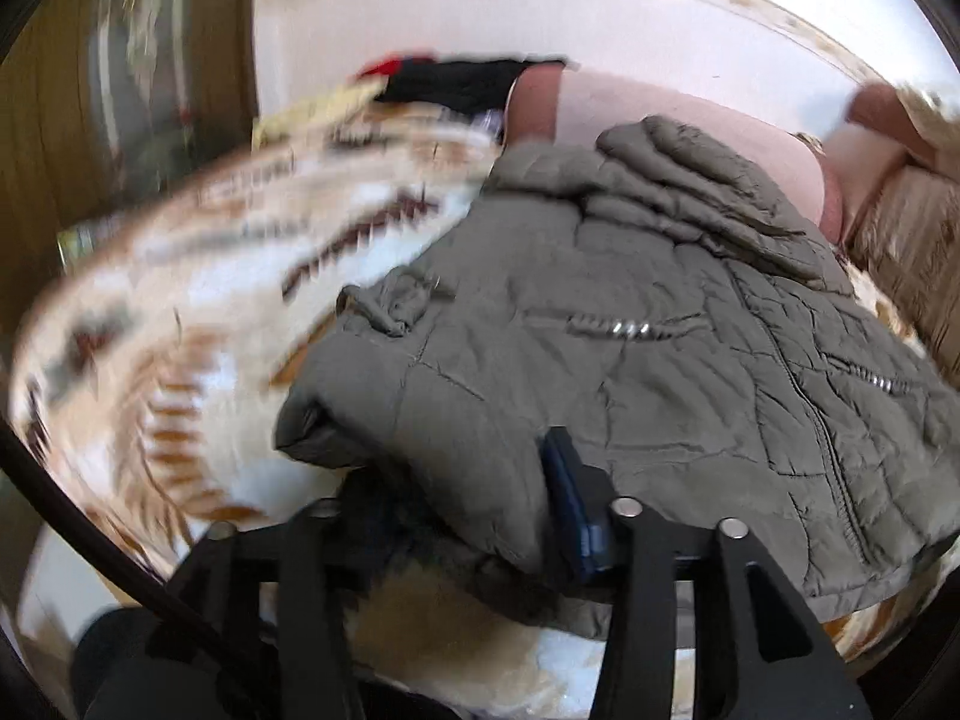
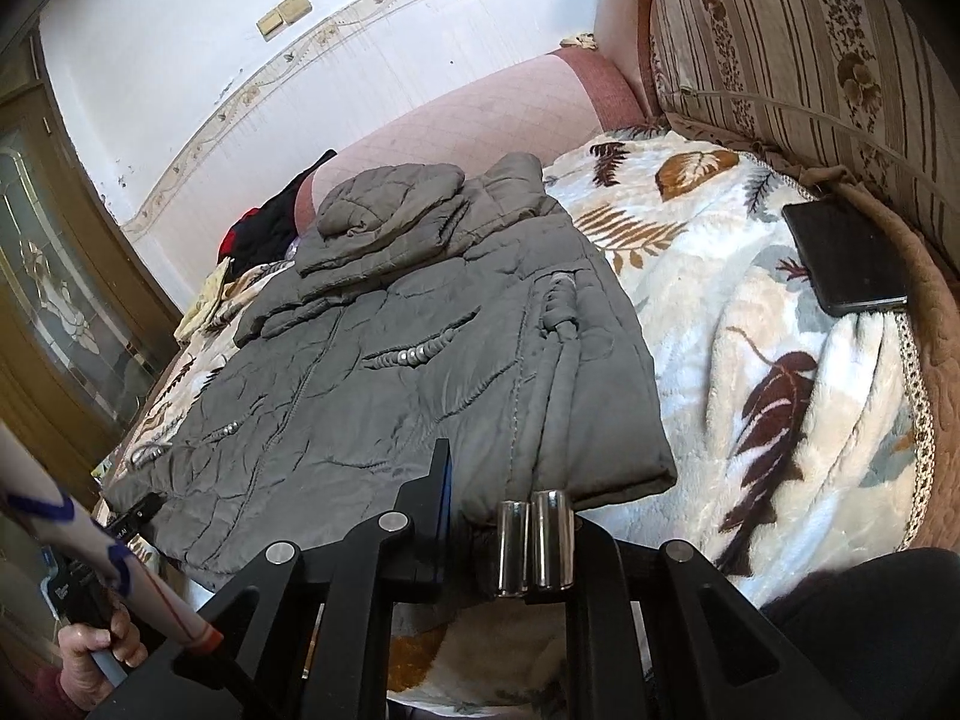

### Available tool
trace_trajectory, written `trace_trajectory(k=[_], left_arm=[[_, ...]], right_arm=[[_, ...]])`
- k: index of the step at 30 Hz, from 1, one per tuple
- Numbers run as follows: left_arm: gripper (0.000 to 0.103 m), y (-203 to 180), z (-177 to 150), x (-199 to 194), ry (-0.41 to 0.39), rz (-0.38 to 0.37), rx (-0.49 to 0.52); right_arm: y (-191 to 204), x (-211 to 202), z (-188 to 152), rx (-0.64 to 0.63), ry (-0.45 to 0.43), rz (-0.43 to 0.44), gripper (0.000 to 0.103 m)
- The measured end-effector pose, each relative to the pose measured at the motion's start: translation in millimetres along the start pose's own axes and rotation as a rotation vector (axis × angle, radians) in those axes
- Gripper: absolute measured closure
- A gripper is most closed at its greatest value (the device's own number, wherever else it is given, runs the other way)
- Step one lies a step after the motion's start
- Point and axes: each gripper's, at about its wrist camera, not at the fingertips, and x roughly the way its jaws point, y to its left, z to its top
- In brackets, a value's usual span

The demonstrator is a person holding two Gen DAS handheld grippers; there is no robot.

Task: Fold large clothes

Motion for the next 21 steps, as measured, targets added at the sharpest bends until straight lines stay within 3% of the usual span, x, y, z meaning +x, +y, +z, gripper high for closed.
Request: trace_trajectory(k=[4,8,9,10,13,17,21], left_arm=[[0.044,27,-4,23,0.124,-0.088,-0.162],[0.042,38,-5,31,0.149,-0.14,-0.25],[0.045,37,-5,31,0.142,-0.143,-0.249],[0.061,34,-4,31,0.134,-0.144,-0.235],[0.081,16,2,19,0.068,-0.121,-0.135],[0.085,-4,8,-3,-0.037,-0.072,-0.01],[0.086,-7,14,-10,-0.069,-0.062,0.029]], right_arm=[[-2,3,-1,0.012,0.009,0.001,0.087],[0,4,0,0.011,0.01,0.004,0.086],[-1,5,-1,0.014,0.013,0.004,0.086],[-2,6,-1,0.017,0.016,0.005,0.086],[-3,5,-1,0.015,0.013,0.014,0.086],[5,-3,3,-0.04,-0.025,0.003,0.088],[8,-5,9,-0.053,-0.037,0.015,0.089]])
